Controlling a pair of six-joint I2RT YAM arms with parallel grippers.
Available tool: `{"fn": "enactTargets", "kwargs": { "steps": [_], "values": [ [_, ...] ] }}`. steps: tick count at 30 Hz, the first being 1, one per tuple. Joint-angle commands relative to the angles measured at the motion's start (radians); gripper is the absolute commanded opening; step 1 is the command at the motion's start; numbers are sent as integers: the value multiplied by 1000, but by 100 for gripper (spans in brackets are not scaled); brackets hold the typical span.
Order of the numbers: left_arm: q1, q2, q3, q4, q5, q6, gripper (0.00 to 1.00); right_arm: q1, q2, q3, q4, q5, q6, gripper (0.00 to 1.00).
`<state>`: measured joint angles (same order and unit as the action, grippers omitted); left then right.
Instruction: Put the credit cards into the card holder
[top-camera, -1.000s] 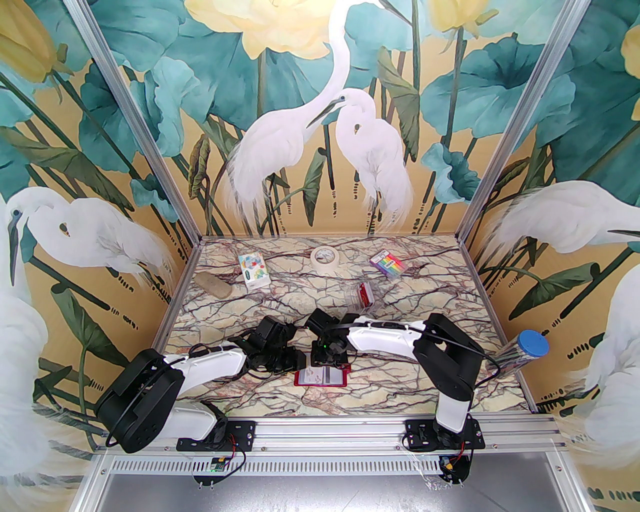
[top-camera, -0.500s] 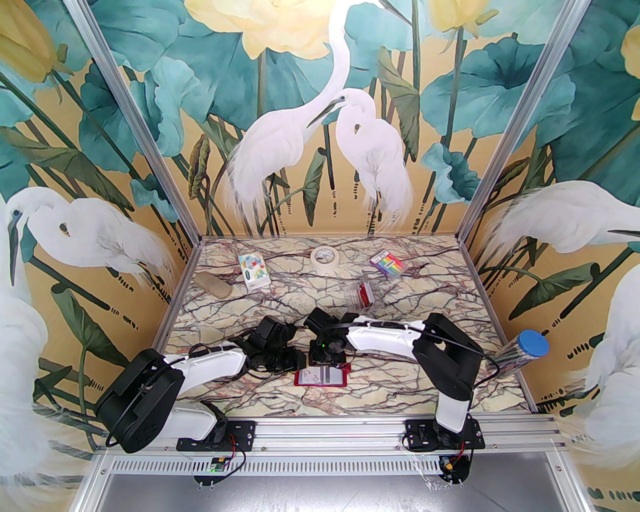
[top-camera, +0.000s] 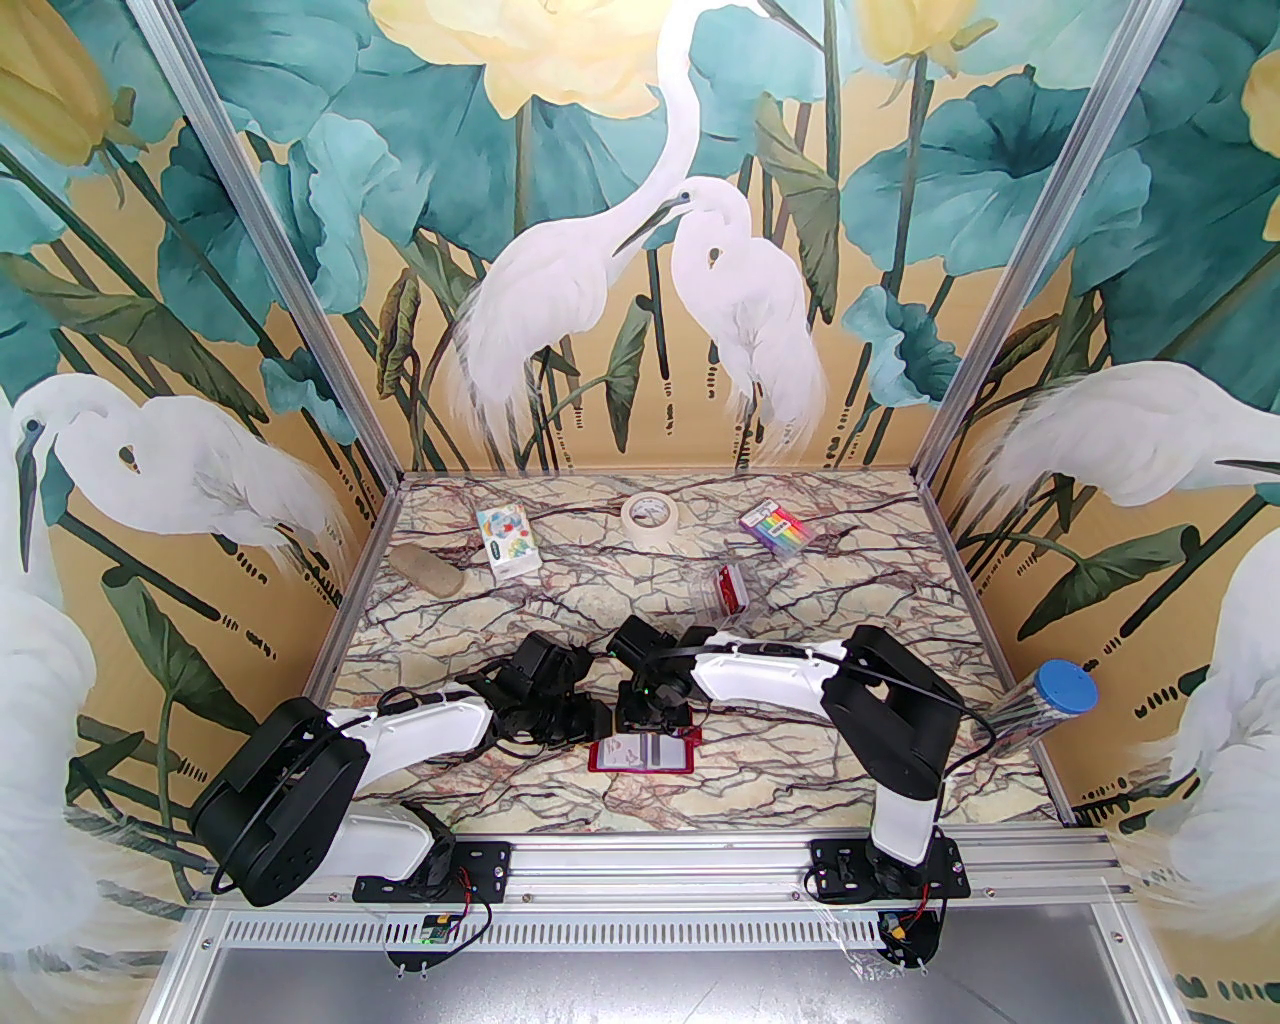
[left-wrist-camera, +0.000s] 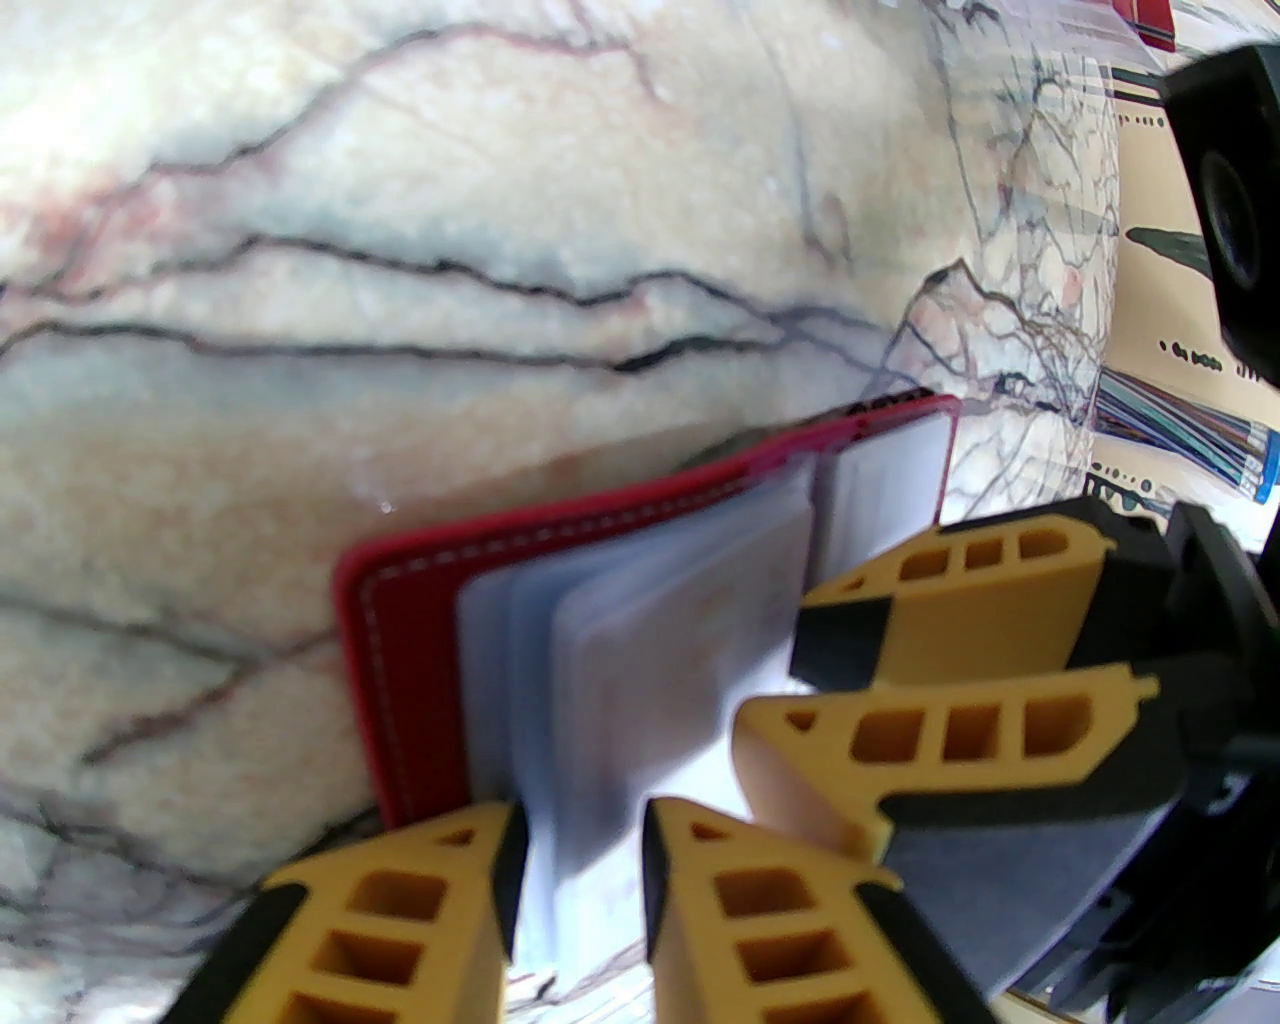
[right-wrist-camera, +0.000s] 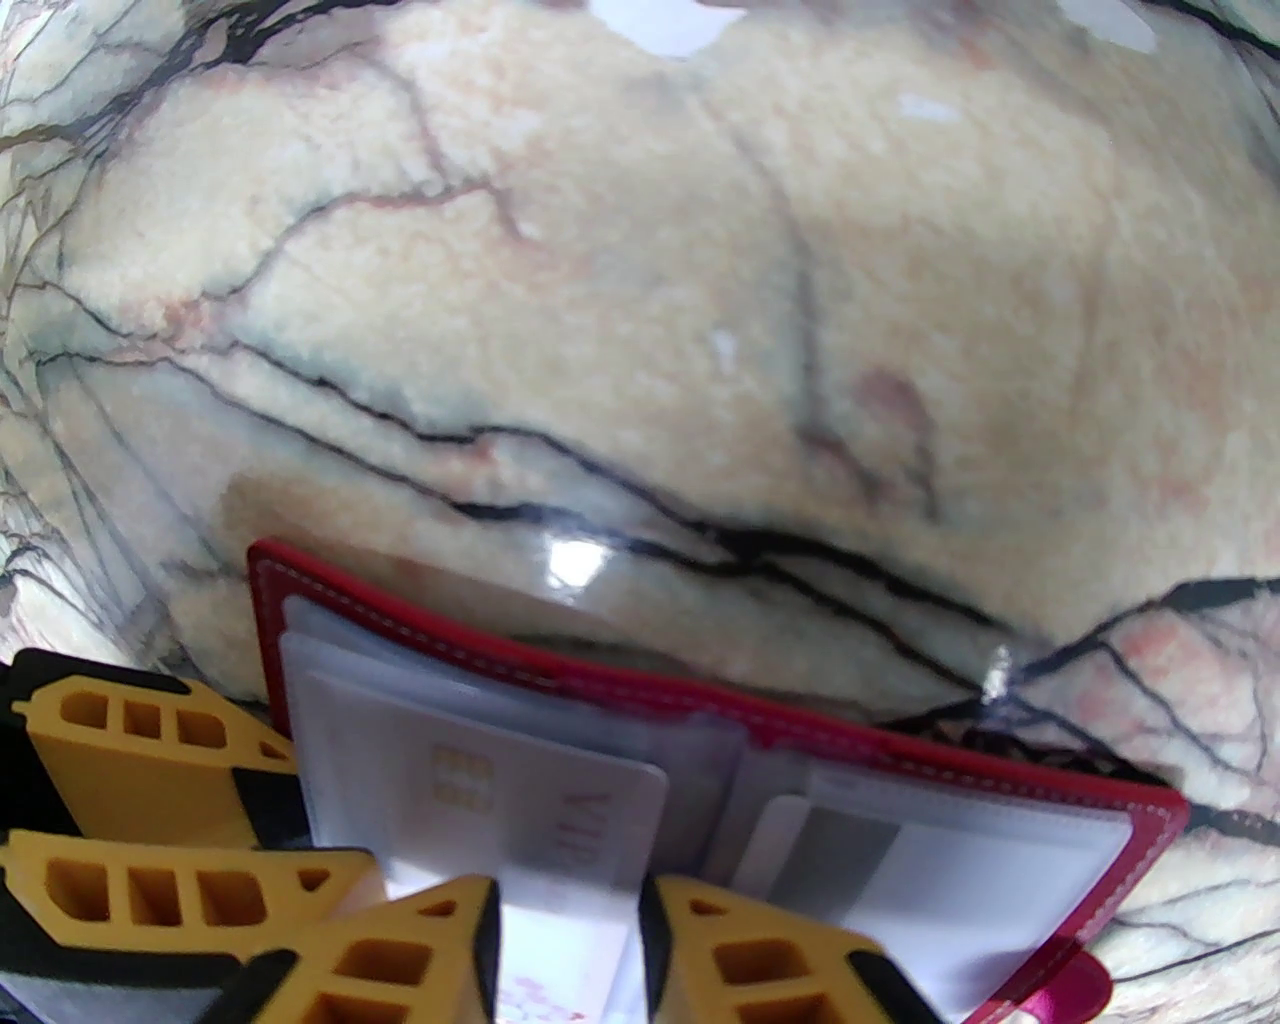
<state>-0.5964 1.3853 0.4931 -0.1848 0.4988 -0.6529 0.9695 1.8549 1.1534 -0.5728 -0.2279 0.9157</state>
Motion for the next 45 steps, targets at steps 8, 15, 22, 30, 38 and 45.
{"fn": "enactTargets", "kwargs": {
  "steps": [8,15,22,30,38,45],
  "values": [
    [-10,-58,-17,-125,-106,7,31,1,-115,-30,-13,26,-36,35],
    [-10,-107,-4,-168,-123,7,32,0,-81,-46,19,7,-30,23],
    [-10,-117,-2,-175,-122,4,30,0,-46,-55,52,-26,-26,17],
    [-12,-87,-8,-140,-94,-4,24,0,-29,-64,62,-39,-24,15],
    [-14,-74,-9,-137,-101,-1,22,0,-29,-72,65,-43,-19,12],
    [-16,-77,-15,-137,-104,-2,22,3,-42,-96,85,-52,4,16]
  ]
}}
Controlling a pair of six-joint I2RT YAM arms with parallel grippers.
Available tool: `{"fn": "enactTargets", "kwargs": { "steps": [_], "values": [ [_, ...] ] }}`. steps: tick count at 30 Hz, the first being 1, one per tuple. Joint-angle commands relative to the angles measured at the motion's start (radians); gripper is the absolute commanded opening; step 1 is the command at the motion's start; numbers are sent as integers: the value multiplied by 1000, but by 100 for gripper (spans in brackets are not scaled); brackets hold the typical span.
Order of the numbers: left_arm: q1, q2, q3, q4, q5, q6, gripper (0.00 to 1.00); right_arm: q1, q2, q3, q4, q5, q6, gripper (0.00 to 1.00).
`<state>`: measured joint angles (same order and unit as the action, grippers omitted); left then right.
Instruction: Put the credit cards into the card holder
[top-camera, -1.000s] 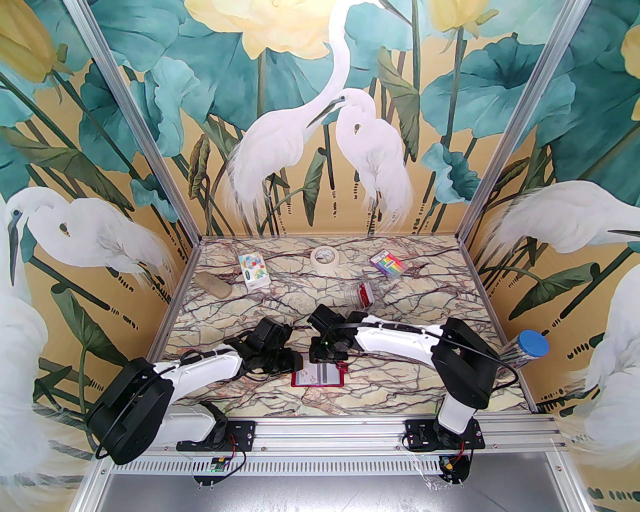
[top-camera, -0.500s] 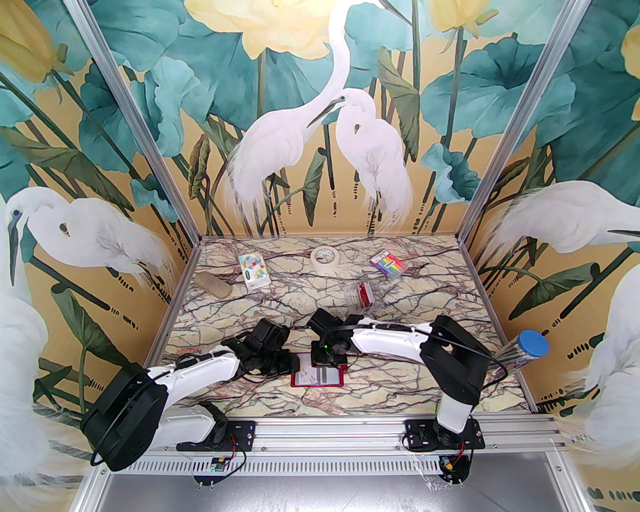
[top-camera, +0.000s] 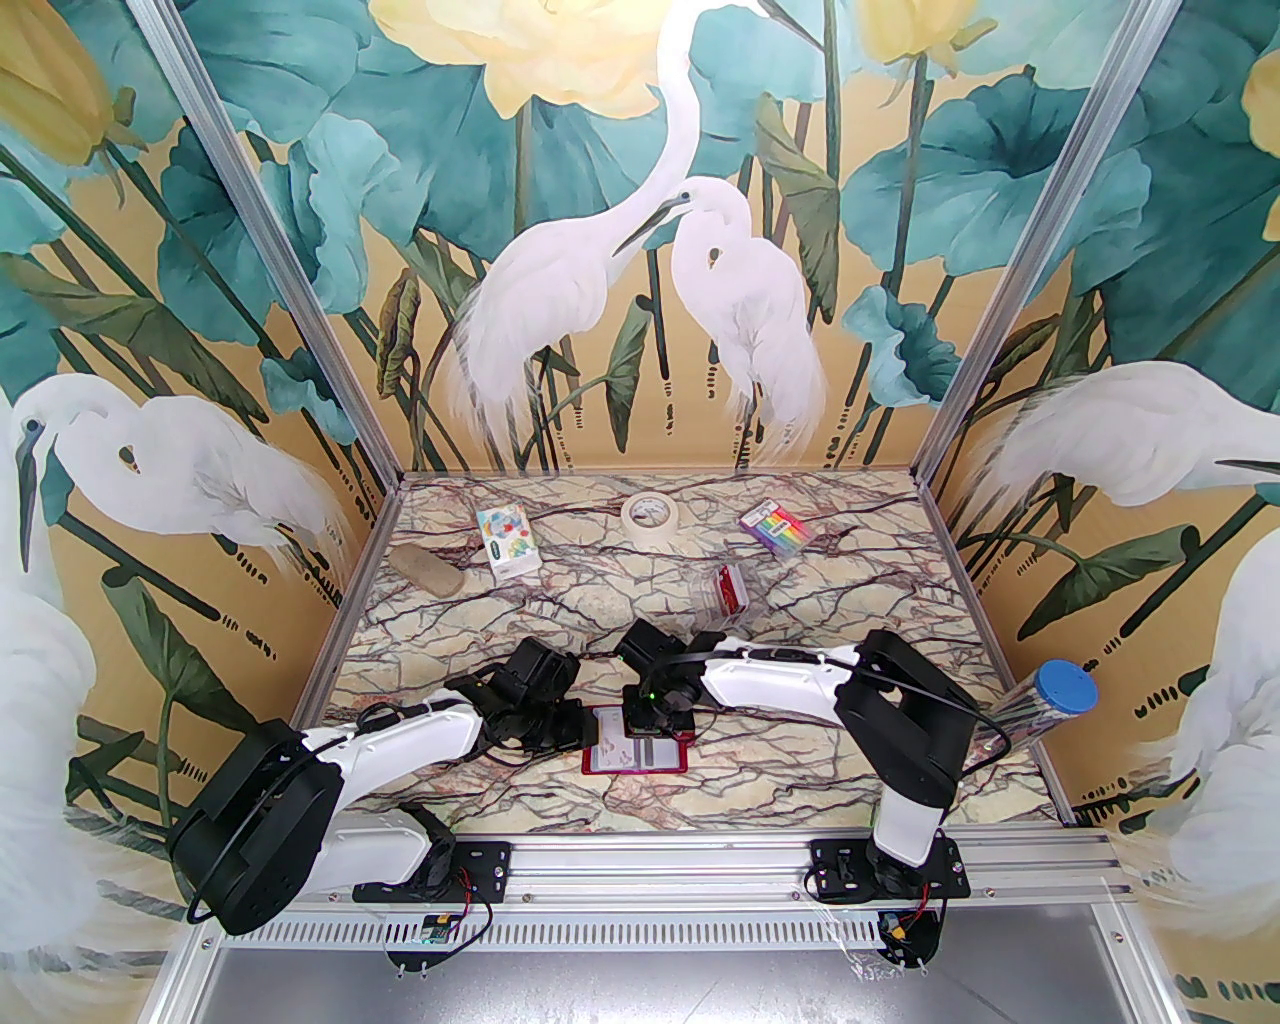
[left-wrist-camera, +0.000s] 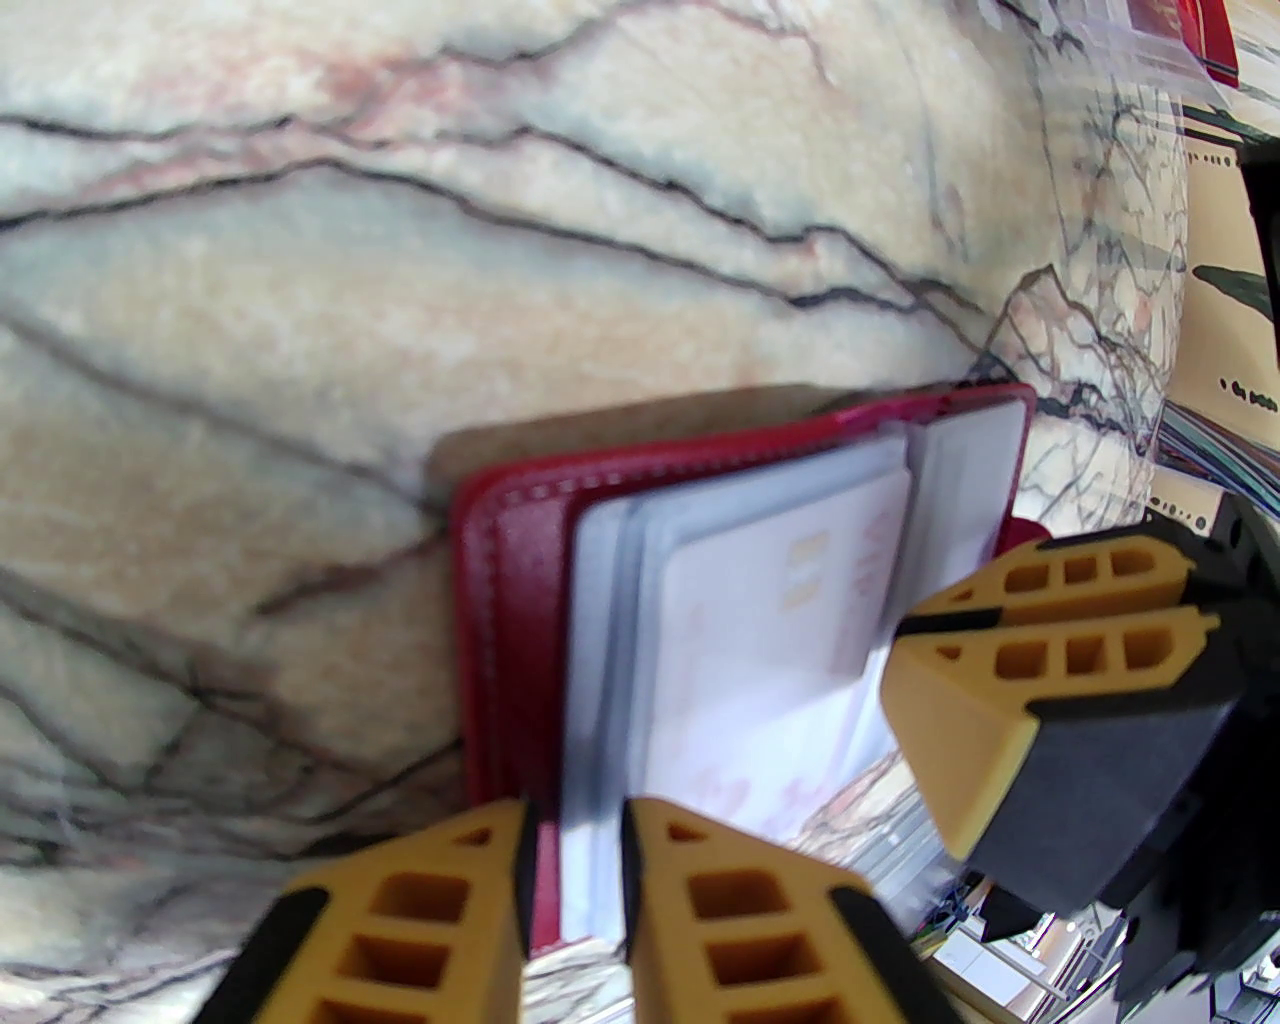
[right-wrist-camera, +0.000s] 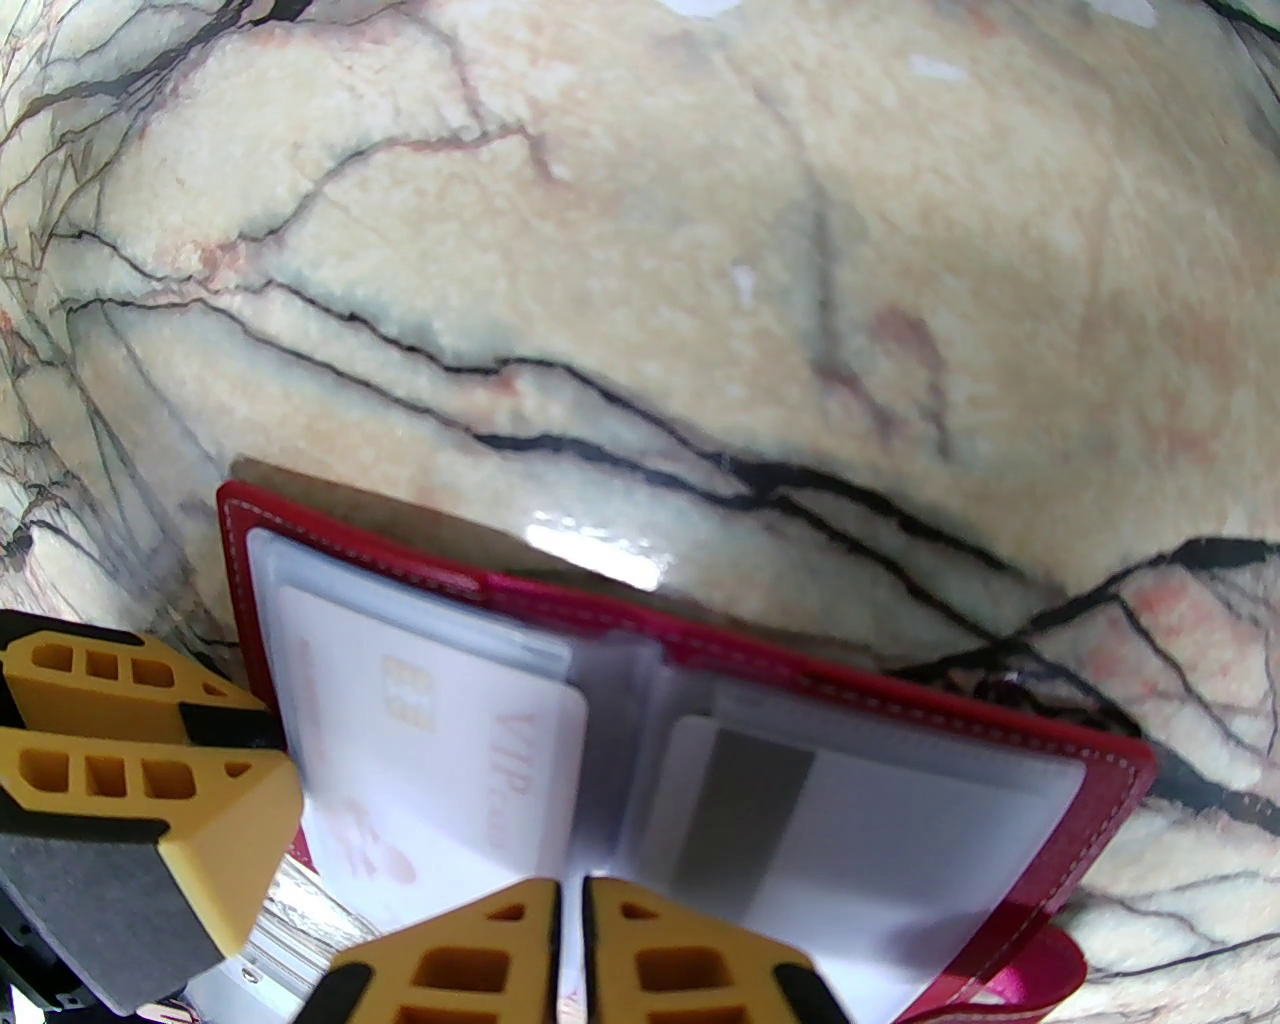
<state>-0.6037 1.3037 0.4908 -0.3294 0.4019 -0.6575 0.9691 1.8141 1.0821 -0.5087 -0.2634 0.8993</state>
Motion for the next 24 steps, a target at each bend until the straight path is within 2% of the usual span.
{"fn": "enactTargets", "kwargs": {
  "steps": [1,24],
  "values": [
    [-7,6,-12,6,-9,4,22,3,-2,-30,28,-22,24,16],
    [-7,14,-15,12,-10,4,22,18,6,-36,81,-66,60,12]
  ]
}}
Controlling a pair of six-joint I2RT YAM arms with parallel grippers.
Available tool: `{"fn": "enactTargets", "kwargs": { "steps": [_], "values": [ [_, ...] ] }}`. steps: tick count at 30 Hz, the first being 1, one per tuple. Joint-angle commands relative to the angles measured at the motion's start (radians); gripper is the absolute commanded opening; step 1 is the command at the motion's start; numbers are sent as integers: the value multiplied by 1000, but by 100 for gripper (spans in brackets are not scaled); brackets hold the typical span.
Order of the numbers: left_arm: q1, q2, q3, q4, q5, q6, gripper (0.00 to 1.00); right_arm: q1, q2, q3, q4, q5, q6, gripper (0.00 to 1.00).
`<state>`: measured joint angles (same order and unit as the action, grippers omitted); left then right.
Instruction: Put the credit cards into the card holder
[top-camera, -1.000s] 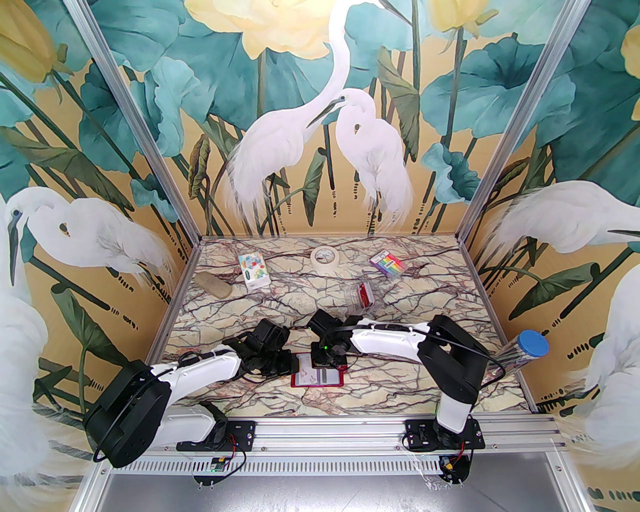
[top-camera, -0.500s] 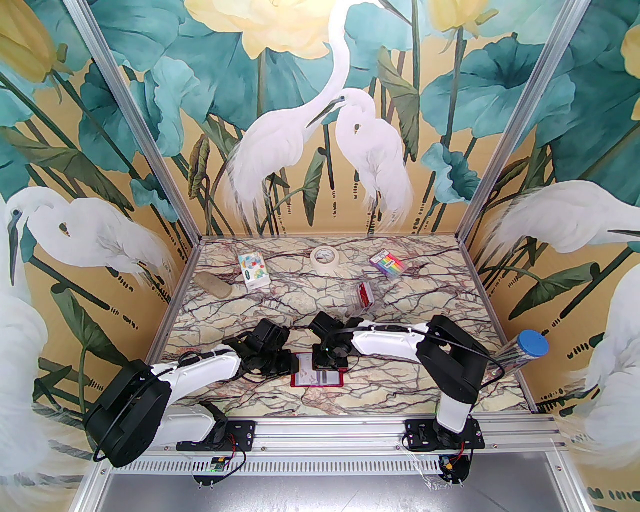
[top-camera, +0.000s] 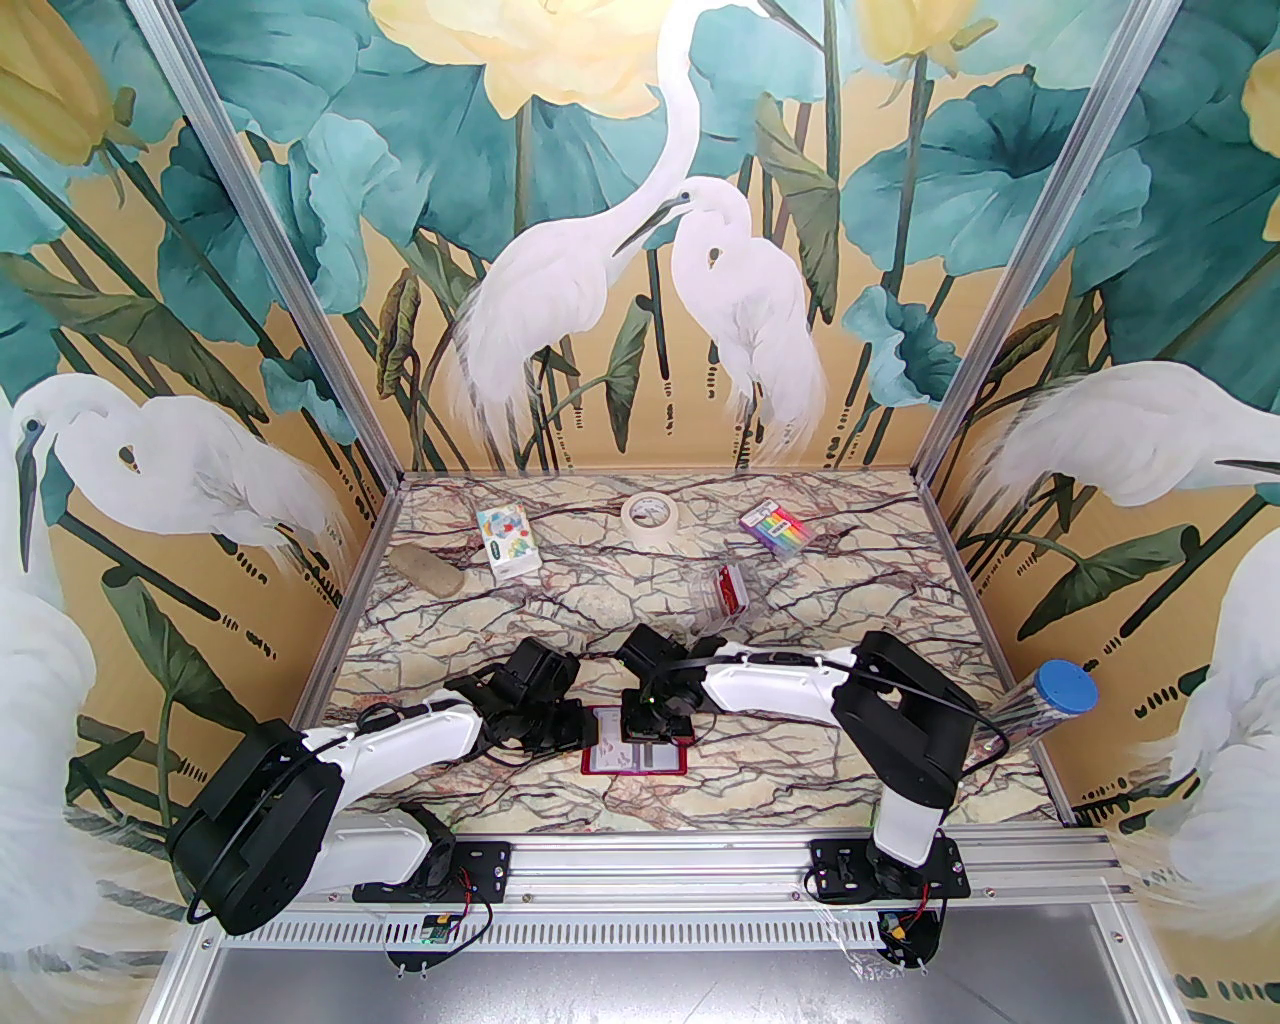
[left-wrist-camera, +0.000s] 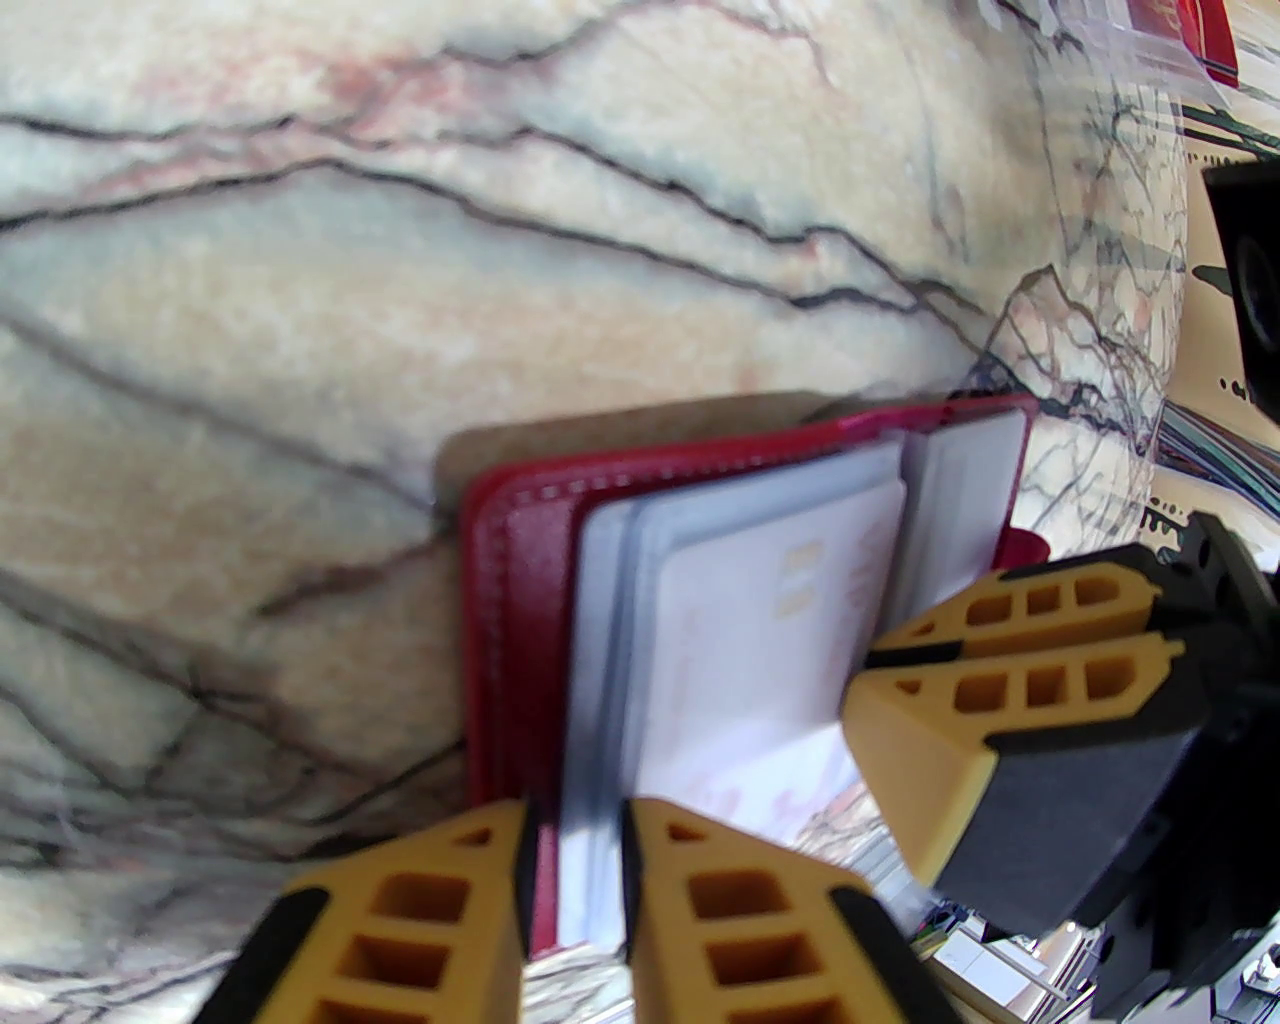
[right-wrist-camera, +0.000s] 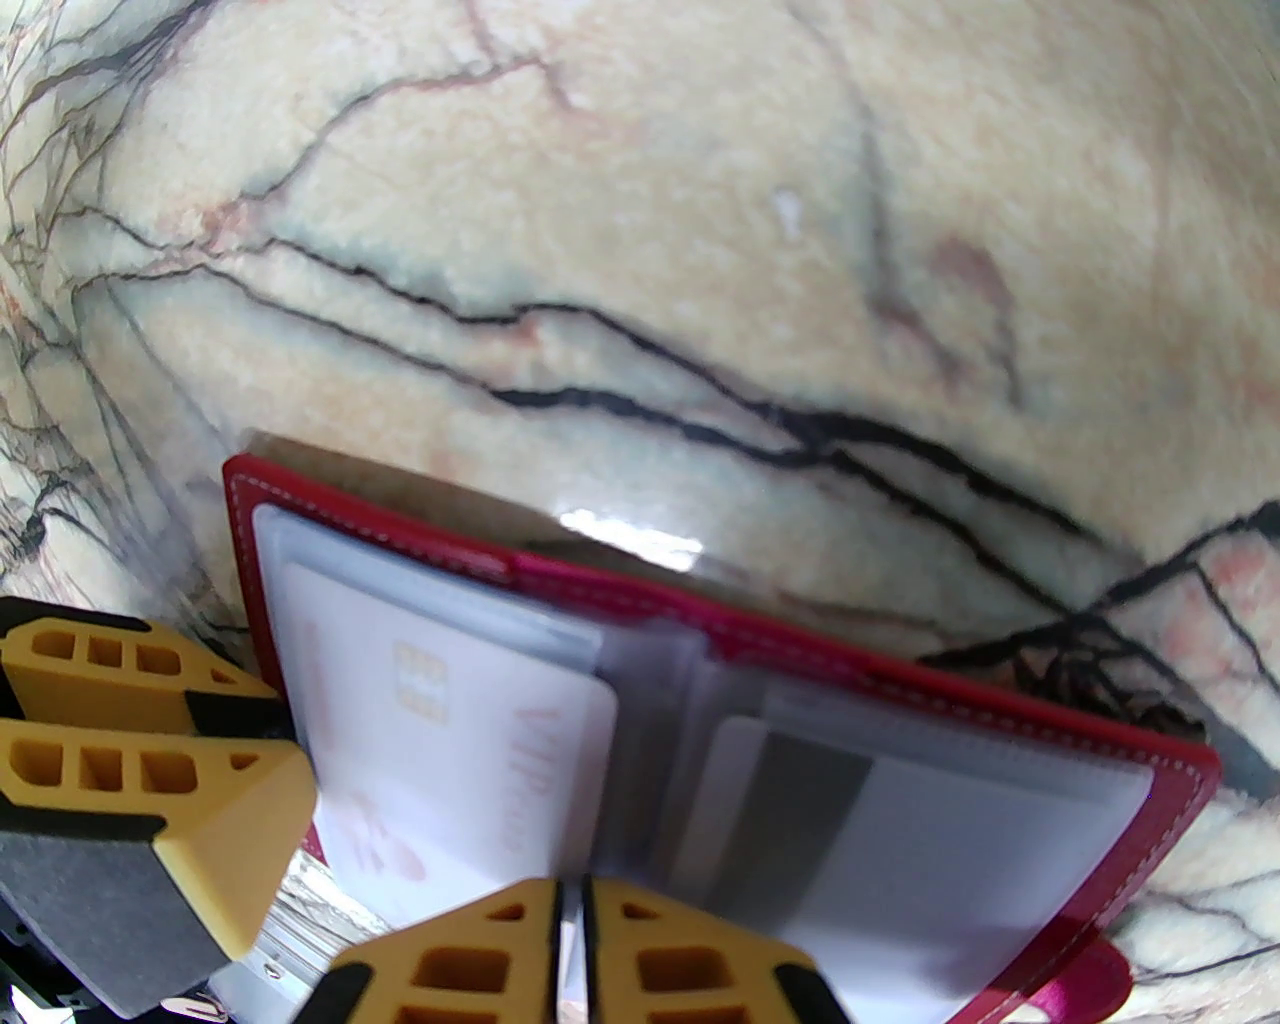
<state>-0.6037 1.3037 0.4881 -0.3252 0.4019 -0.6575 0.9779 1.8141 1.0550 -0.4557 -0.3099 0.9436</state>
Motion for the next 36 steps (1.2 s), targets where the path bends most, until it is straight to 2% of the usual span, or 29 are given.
{"fn": "enactTargets", "kwargs": {
  "steps": [1,7,10,16,22,36],
  "values": [
    [-8,14,-13,7,-11,5,22,10,5,-9,28,-20,16,12],
    [-8,15,-12,7,-12,5,22,10,-4,-5,17,-12,12,12],
    [-8,14,-14,7,-12,6,22,10,-21,3,-17,23,-1,18],
    [-8,14,-14,5,-12,7,22,7,-36,13,-25,50,-9,20],
    [-8,10,-16,3,-14,6,22,6,-13,17,-20,51,-7,19],
    [-8,11,-10,1,-14,5,22,5,4,13,-18,46,-12,12]
  ]
}}
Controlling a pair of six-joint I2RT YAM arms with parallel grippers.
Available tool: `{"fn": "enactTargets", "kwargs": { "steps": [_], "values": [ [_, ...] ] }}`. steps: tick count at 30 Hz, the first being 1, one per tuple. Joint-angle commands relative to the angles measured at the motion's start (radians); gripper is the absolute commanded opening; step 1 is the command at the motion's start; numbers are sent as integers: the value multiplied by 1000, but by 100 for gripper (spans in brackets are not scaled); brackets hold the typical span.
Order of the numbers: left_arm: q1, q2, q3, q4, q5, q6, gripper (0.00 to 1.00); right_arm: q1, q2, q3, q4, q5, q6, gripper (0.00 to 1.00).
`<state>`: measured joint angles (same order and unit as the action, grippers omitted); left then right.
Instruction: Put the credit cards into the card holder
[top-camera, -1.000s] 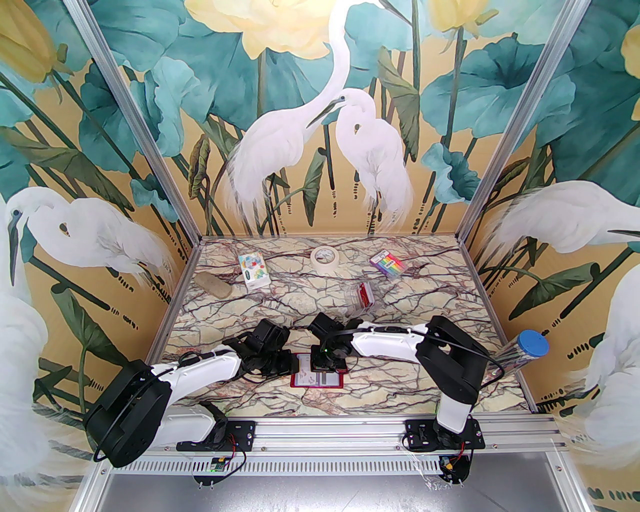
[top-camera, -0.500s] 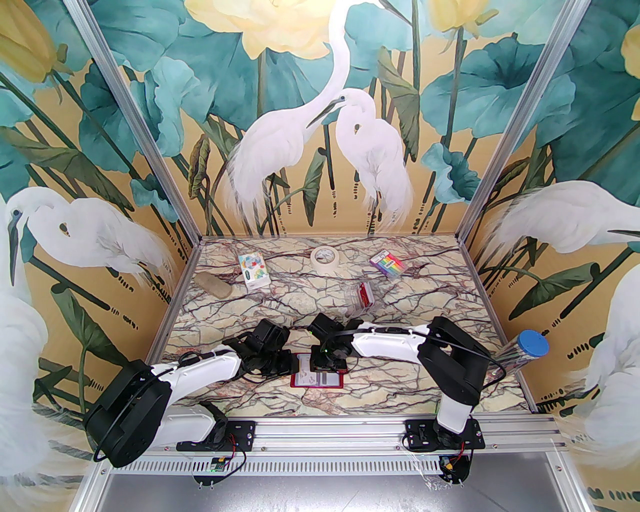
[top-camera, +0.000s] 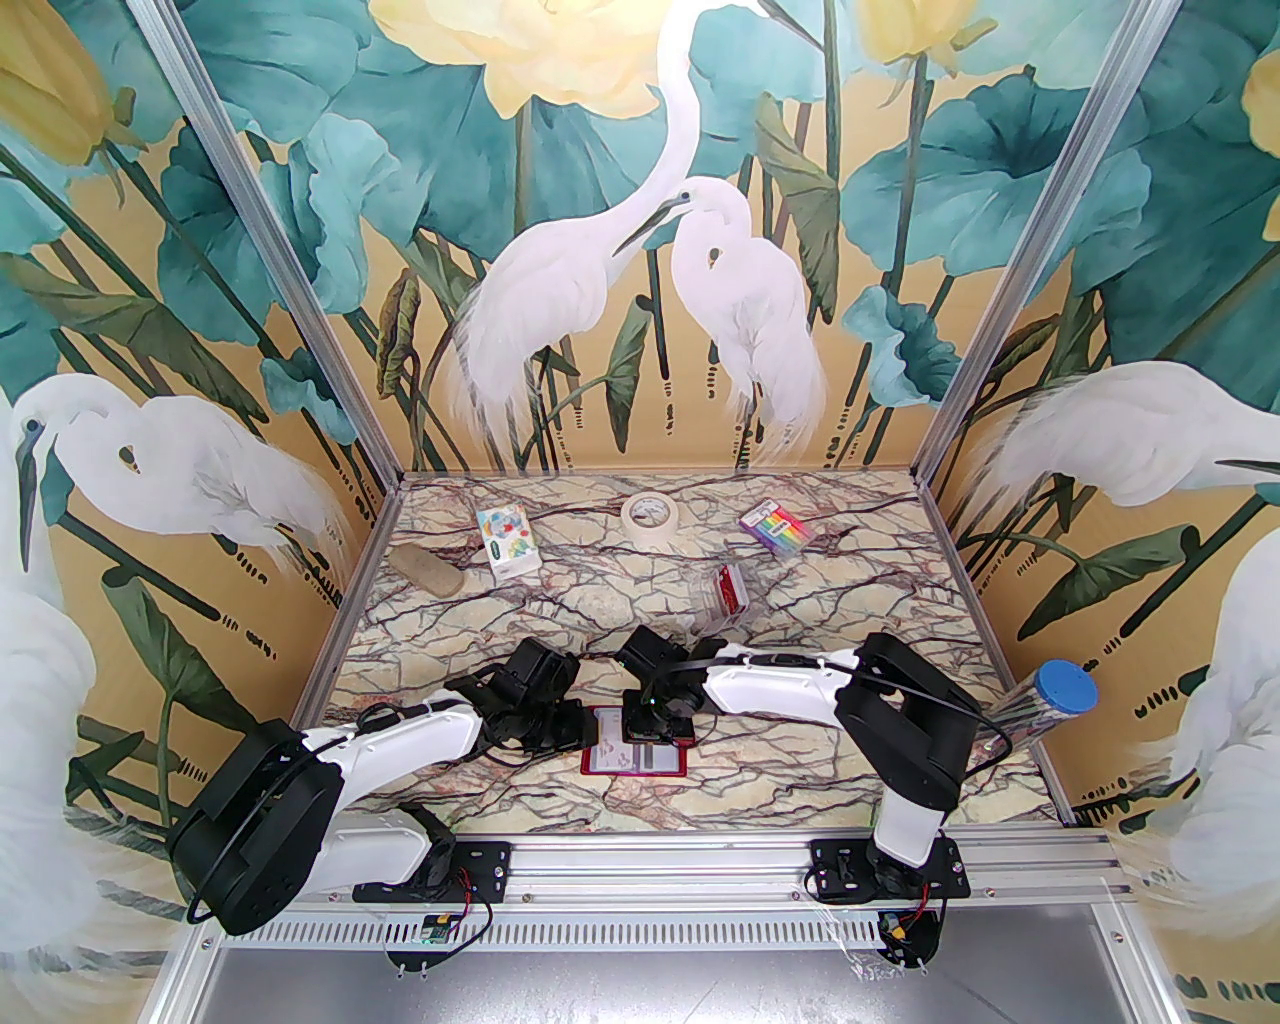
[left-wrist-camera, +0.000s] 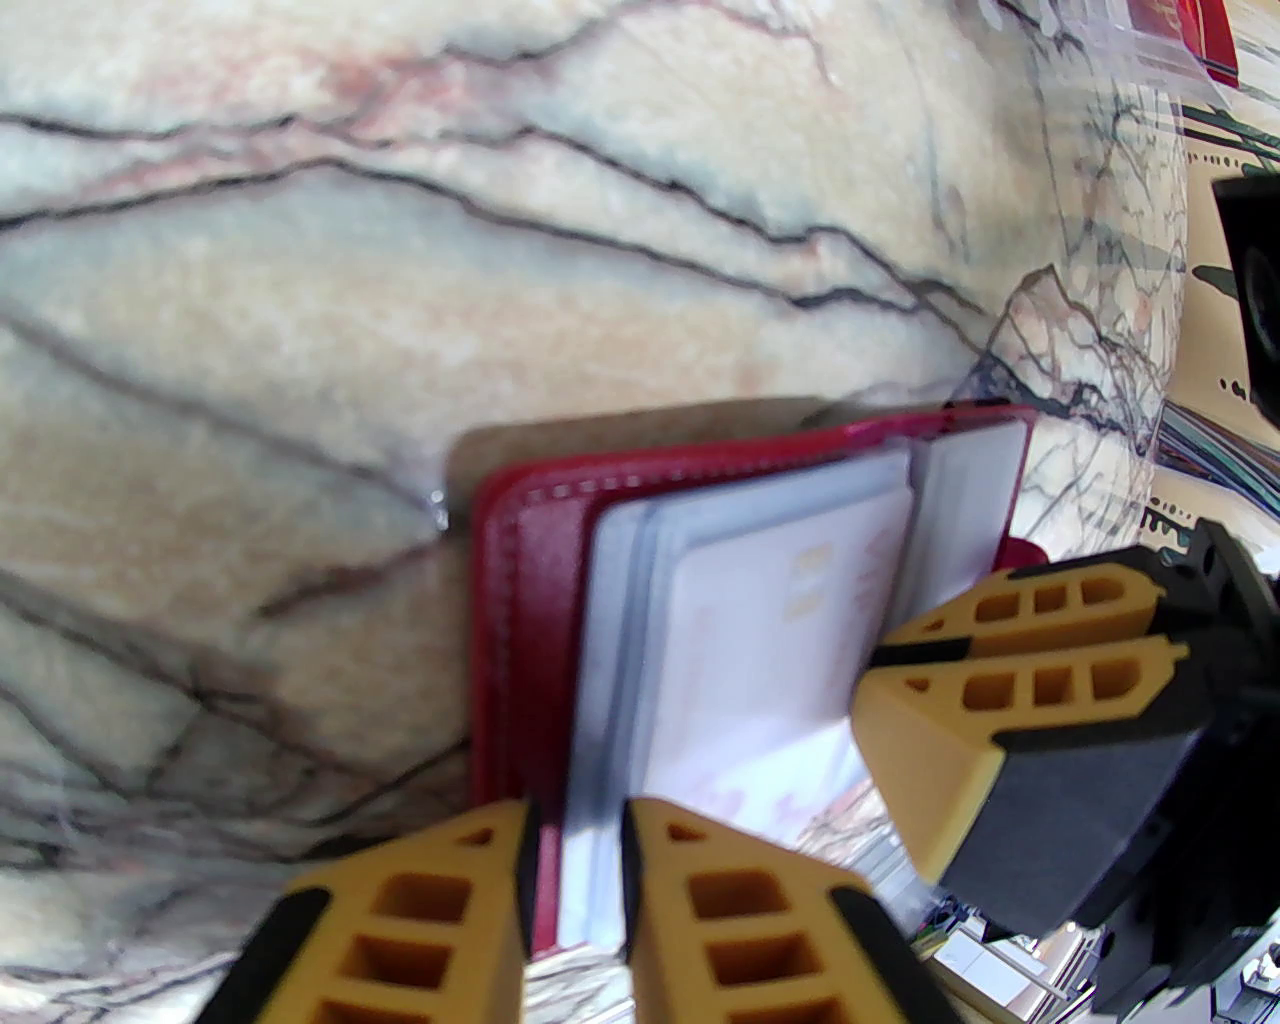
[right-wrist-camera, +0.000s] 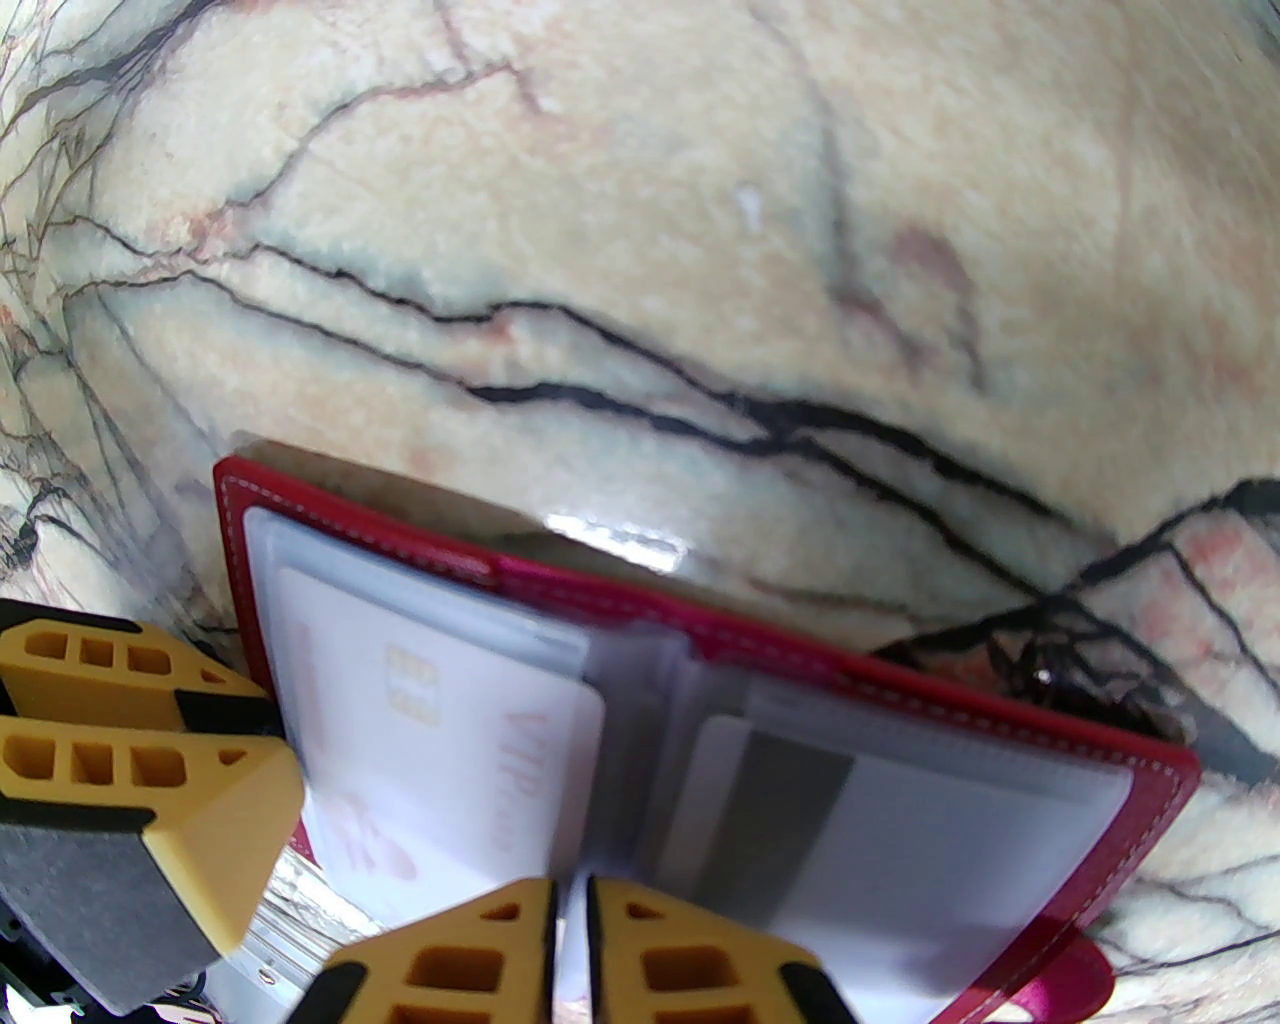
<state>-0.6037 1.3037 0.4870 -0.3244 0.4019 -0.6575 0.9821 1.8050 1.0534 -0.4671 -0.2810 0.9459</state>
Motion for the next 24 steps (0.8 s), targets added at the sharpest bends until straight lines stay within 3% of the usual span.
{"fn": "enactTargets", "kwargs": {
  "steps": [1,8,18,24],
  "values": [
    [-8,11,-7,-1,-14,5,22,1,14,12,-7,17,-15,12],
    [-8,-13,2,-23,-23,4,25,2,27,2,-7,19,-12,10],
    [-8,-124,12,-47,-27,-11,42,0,37,-3,-13,20,-15,9],
    [-10,-117,-5,7,22,-29,42,1,41,-6,-10,22,-15,8]
  ]
}}
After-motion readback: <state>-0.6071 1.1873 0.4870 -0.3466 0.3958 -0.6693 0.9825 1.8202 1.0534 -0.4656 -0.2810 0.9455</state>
